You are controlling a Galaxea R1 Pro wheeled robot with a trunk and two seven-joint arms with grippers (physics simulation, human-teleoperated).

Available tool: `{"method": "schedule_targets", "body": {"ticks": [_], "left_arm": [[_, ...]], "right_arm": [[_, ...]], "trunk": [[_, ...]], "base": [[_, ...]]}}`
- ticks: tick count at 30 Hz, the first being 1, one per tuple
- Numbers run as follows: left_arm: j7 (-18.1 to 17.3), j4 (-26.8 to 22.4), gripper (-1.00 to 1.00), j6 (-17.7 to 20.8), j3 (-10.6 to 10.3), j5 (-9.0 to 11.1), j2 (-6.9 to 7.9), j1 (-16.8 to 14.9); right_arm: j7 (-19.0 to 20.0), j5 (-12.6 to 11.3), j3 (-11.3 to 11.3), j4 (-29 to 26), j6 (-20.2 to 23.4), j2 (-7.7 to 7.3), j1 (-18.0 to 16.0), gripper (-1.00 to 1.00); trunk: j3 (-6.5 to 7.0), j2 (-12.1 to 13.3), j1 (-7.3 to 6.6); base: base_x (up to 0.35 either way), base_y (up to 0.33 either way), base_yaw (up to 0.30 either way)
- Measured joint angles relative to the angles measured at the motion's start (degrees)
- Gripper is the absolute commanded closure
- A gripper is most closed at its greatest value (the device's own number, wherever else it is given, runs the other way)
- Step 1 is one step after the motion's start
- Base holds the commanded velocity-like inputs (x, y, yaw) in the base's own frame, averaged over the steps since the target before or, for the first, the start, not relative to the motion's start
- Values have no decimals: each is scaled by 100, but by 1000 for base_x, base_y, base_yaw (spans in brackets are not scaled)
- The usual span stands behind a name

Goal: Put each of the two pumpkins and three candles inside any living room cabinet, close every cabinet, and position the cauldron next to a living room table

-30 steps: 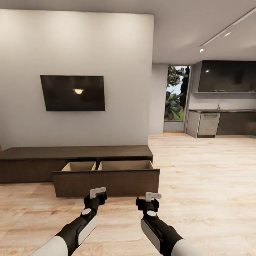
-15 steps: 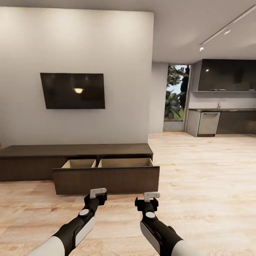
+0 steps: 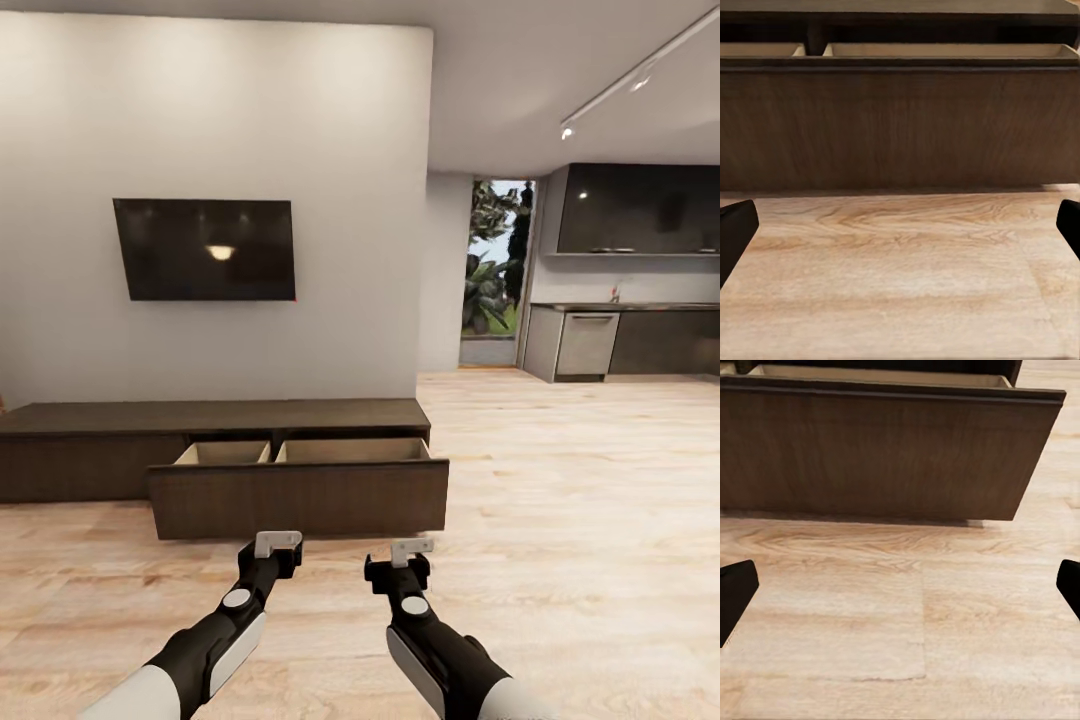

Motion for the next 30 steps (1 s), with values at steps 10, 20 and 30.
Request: {"method": "schedule_targets", "body": {"ticks": [10, 20, 30], "left_arm": [[6, 5, -100, 0, -6, -25, 3, 0], [17, 9, -100, 3, -1, -41, -2, 0], [8, -24, -100, -3, 0, -35, 2, 0]], "right_arm": [[134, 13, -18, -130, -8, -30, -29, -100], [483, -49, -178, -46, -20, -144, -214, -100], [535, 15, -346, 234, -368, -174, -238, -100]], "trunk": [[-185, -346, 193], [-407, -360, 219], [-629, -373, 245]], "base": [[0, 0, 0], [0, 0, 0], [0, 0, 0]]}}
